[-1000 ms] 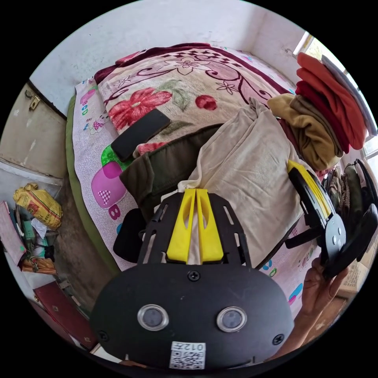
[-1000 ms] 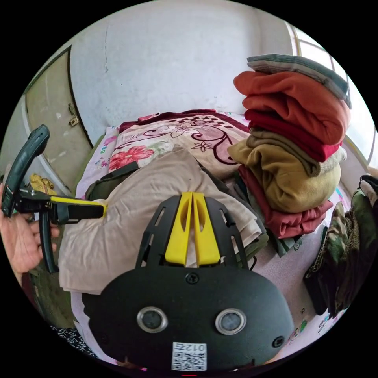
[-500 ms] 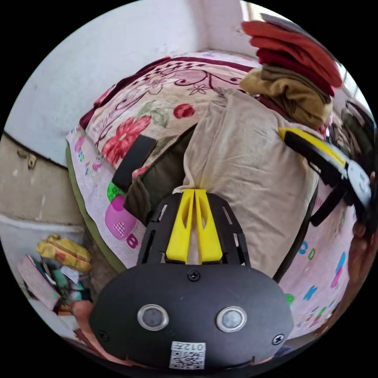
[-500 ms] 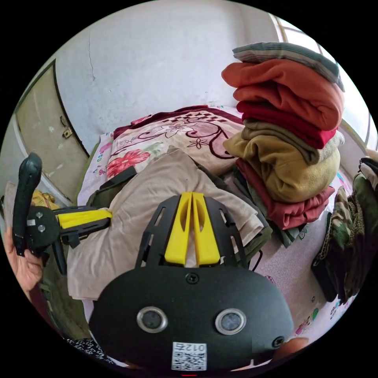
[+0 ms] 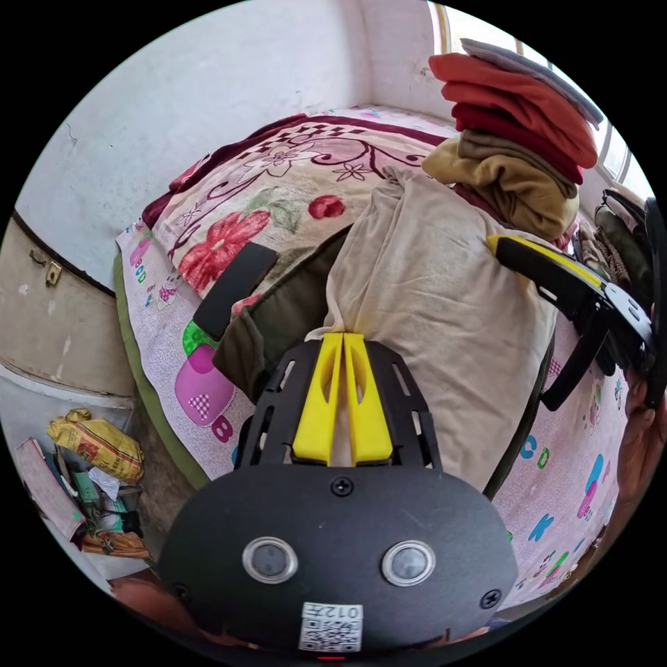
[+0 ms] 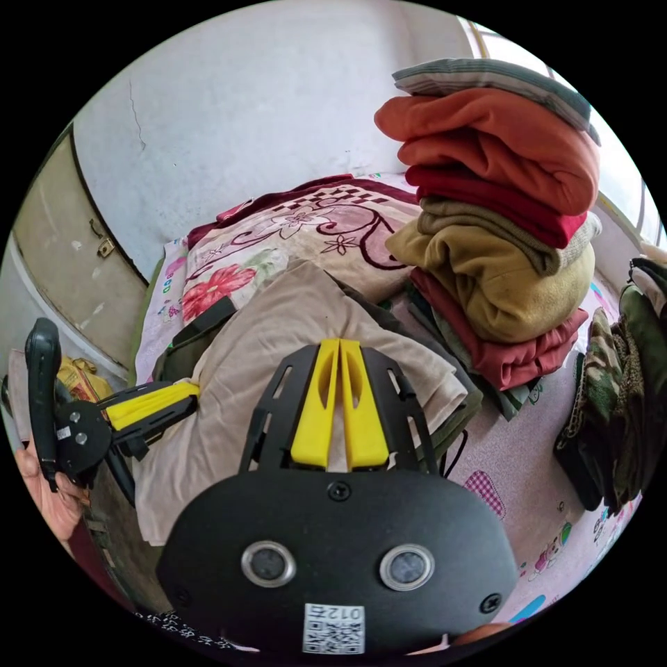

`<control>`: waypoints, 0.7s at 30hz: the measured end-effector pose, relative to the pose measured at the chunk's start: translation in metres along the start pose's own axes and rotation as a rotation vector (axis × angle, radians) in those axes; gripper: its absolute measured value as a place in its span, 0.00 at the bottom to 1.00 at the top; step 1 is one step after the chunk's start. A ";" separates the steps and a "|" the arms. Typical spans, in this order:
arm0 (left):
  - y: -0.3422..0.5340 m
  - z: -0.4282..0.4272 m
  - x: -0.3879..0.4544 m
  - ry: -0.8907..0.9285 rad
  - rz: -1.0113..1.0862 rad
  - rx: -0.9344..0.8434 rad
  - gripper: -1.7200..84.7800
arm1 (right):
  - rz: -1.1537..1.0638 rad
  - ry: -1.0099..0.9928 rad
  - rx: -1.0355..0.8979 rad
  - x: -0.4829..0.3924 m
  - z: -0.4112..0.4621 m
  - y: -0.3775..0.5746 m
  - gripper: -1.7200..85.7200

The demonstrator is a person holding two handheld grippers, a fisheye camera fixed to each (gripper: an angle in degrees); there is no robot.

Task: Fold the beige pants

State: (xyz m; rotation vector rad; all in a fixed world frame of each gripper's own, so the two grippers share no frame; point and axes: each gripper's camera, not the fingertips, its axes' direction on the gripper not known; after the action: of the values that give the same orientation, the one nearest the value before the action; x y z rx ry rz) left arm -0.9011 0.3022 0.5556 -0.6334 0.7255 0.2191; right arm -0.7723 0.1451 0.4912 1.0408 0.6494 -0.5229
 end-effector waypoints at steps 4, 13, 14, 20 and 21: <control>0.001 0.006 0.000 -0.009 0.009 -0.005 0.02 | 0.005 0.004 -0.007 -0.002 0.002 -0.004 0.03; 0.003 0.018 -0.003 0.000 0.013 -0.008 0.02 | -0.013 0.023 -0.015 -0.011 0.006 -0.011 0.03; 0.003 0.019 -0.004 0.001 0.012 -0.008 0.02 | -0.021 0.029 -0.017 -0.013 0.007 -0.012 0.03; 0.005 0.024 -0.006 0.004 0.009 -0.005 0.02 | -0.025 0.030 -0.015 -0.015 0.010 -0.015 0.03; 0.005 0.025 -0.006 0.005 0.008 -0.005 0.02 | -0.027 0.030 -0.014 -0.016 0.010 -0.015 0.03</control>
State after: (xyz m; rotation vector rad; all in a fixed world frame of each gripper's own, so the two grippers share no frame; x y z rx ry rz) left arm -0.8938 0.3215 0.5722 -0.6365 0.7322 0.2266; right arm -0.7910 0.1312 0.4965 1.0296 0.6936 -0.5267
